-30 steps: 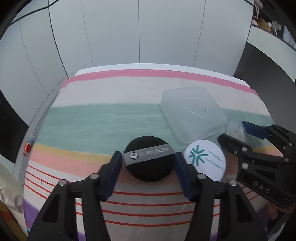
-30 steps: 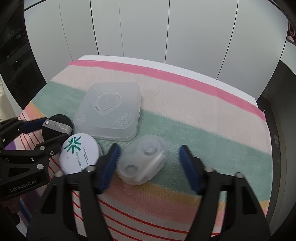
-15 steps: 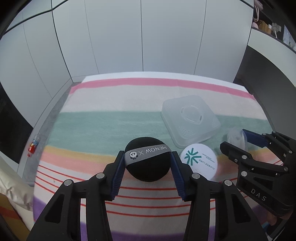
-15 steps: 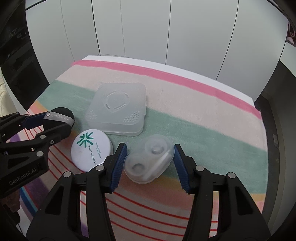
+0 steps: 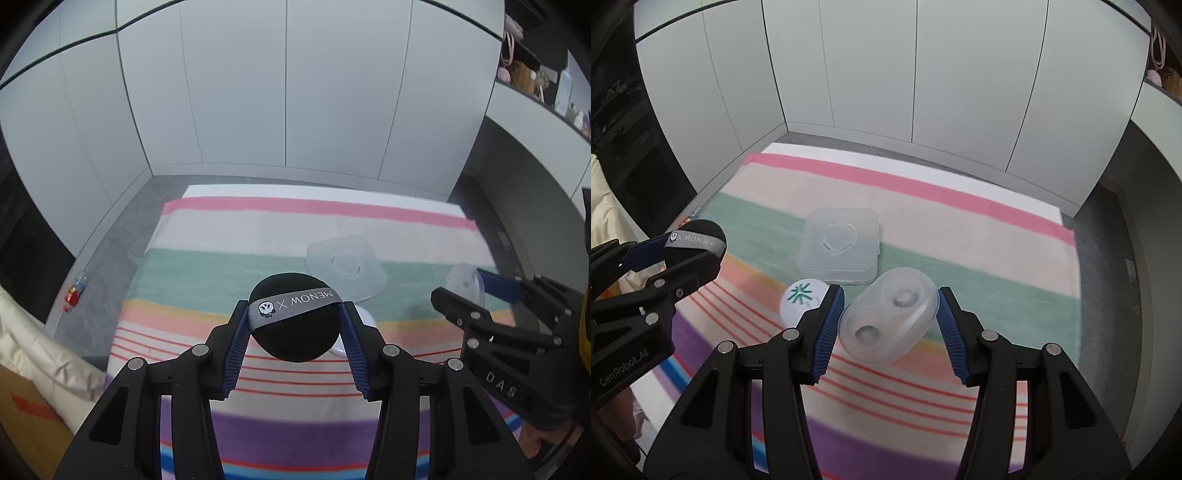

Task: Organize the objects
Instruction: 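Carry the black puff and clear case with both tools over the armchair box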

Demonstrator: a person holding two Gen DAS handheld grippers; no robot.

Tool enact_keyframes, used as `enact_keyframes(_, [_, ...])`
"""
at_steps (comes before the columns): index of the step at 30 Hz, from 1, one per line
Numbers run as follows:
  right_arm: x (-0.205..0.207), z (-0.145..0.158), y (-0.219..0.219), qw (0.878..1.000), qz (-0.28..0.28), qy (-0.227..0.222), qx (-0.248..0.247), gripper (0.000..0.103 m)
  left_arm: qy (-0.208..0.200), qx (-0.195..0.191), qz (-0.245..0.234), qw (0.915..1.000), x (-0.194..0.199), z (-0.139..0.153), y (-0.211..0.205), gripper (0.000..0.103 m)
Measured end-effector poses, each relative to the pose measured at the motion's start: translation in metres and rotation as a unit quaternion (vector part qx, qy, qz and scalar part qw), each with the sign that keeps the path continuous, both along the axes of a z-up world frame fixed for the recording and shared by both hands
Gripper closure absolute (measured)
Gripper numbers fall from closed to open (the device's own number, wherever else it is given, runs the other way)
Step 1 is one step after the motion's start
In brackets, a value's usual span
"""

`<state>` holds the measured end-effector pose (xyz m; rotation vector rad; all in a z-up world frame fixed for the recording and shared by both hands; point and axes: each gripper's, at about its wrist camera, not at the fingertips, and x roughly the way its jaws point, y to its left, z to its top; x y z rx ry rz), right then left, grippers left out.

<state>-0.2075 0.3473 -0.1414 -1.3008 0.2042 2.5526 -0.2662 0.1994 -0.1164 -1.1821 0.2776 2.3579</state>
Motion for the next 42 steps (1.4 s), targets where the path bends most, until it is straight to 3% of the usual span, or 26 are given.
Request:
enact_keyframes(12, [0.055, 0.080, -0.014, 1.000, -0.018, 0.008, 0.000, 0.049, 0.000, 0.009, -0.016, 0.9998, 0.058, 0.067, 0.002, 0.053])
enact_keyframes(25, [0.136, 0.139, -0.036, 1.000, -0.007, 0.012, 0.014, 0.049, 0.000, 0.032, 0.019, 0.9993, 0.114, 0.122, -0.036, 0.053])
enact_keyframes(35, [0.172, 0.159, -0.058, 0.999, 0.007, 0.026, 0.019, 0.049, 0.011, 0.046, 0.035, 0.9983, 0.165, 0.124, -0.066, 0.053])
enact_keyframes(42, [0.178, 0.148, -0.074, 0.999, 0.025, 0.032, 0.016, 0.049, 0.011, 0.053, 0.040, 0.9977, 0.179, 0.116, -0.083, 0.053])
